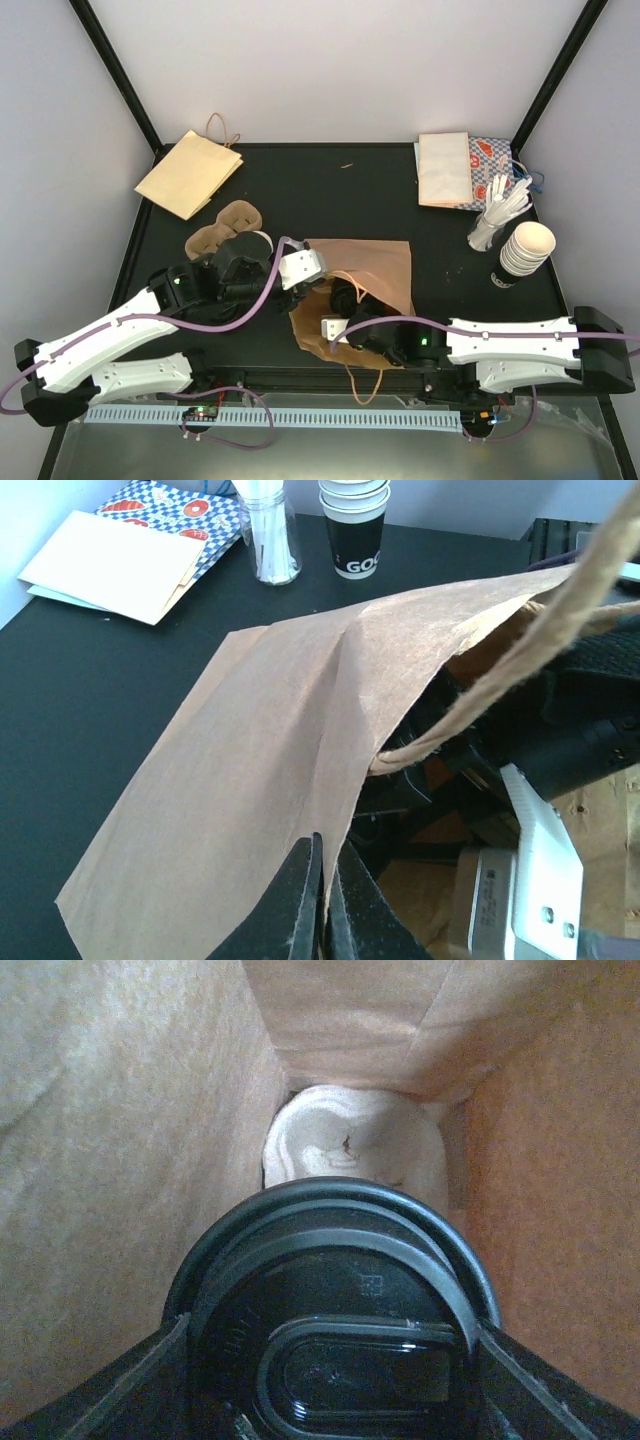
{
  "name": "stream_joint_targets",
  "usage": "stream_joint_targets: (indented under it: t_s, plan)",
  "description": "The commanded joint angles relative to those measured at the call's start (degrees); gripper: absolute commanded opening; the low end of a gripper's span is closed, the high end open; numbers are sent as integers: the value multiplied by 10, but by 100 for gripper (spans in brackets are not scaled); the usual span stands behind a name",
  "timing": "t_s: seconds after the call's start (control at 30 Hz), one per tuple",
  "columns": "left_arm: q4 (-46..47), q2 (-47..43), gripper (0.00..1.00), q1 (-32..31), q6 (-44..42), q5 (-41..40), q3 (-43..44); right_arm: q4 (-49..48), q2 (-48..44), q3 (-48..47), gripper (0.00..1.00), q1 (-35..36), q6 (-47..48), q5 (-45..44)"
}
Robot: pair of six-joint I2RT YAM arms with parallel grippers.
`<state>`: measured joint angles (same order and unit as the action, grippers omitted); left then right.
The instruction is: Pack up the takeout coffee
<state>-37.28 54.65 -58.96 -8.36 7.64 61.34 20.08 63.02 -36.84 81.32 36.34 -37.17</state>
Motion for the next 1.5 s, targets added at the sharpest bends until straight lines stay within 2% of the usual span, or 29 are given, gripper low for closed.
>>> stream_joint_targets:
  t_s: [0.0, 0.47, 1.47]
  plan:
    - [-6, -19, 2, -6, 15, 11, 17, 8, 5, -14, 55, -18, -3, -3]
    - [-48, -7, 2, -6, 31, 15, 49, -25, 69, -20, 55, -45, 12, -11]
    - [-54, -2, 2, -6, 41, -22, 55, 51, -37, -31, 55, -61, -6, -3]
